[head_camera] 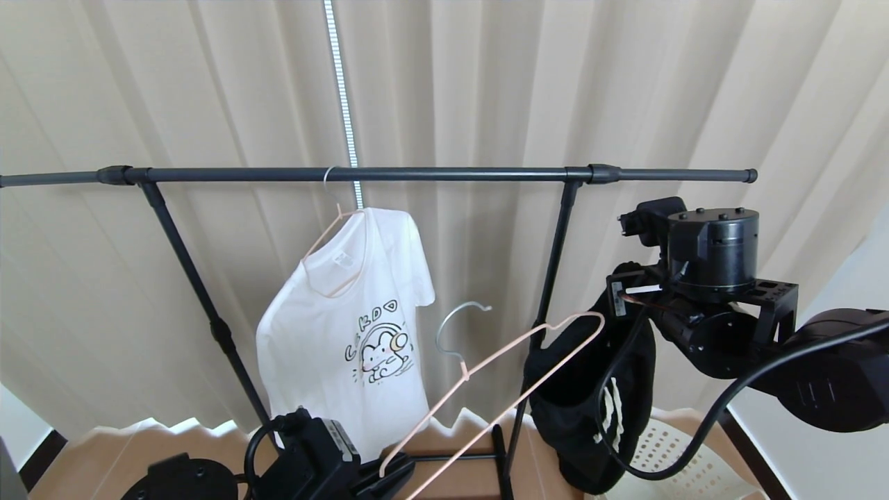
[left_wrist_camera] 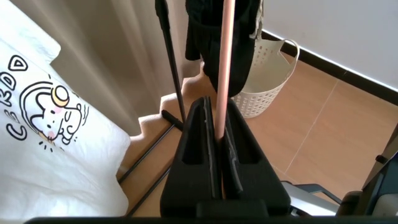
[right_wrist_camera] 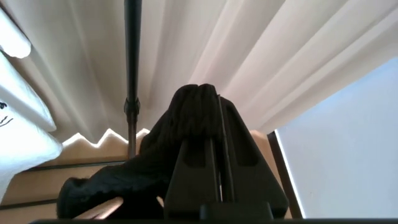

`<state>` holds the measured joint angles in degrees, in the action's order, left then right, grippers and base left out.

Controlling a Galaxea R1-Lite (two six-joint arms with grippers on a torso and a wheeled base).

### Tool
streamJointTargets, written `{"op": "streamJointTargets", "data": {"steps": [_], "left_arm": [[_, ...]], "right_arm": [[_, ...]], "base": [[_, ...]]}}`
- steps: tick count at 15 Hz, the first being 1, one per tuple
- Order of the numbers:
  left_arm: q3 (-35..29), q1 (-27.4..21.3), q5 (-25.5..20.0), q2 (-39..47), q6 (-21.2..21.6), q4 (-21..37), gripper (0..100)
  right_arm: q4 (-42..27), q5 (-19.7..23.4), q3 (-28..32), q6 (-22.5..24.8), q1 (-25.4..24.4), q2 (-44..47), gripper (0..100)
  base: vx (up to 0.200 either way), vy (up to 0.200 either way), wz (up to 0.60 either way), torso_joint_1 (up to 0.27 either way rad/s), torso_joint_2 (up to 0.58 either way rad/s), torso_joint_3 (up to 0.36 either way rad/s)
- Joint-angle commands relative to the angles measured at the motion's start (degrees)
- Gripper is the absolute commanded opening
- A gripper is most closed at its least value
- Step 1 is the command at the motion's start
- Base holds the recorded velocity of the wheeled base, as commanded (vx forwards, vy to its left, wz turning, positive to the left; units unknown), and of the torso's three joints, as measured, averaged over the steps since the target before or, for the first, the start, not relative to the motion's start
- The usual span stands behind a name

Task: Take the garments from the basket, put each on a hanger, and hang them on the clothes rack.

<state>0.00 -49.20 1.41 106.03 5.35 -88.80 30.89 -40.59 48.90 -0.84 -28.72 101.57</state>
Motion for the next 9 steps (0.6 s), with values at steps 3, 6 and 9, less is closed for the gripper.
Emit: {"op": "streamJointTargets", "data": {"steps": [3, 6, 9], "left_arm": [[0.0, -0.28, -0.01, 0.75, 0.01, -0.24, 0], [0.0, -0.28, 0.08, 4.18, 0.01, -1.2, 0], [0.0, -0.28, 0.17, 6.29, 0.01, -1.2, 0]], "right_arm": [[-0.04, -0.01, 0.76, -1.09, 0.16, 0.38, 0], [-0.74, -0.1, 0.15, -1.36, -3.62, -2.08, 0], [-1.1, -0.19, -0.91, -1.27, -6.17, -4.01, 0]], "base": [[0.0, 0.0, 0.0, 0.0, 0.0, 0.0], [0.0, 0.0, 0.0, 0.0, 0.0, 0.0], [0.0, 0.0, 0.0, 0.0, 0.0, 0.0]]}}
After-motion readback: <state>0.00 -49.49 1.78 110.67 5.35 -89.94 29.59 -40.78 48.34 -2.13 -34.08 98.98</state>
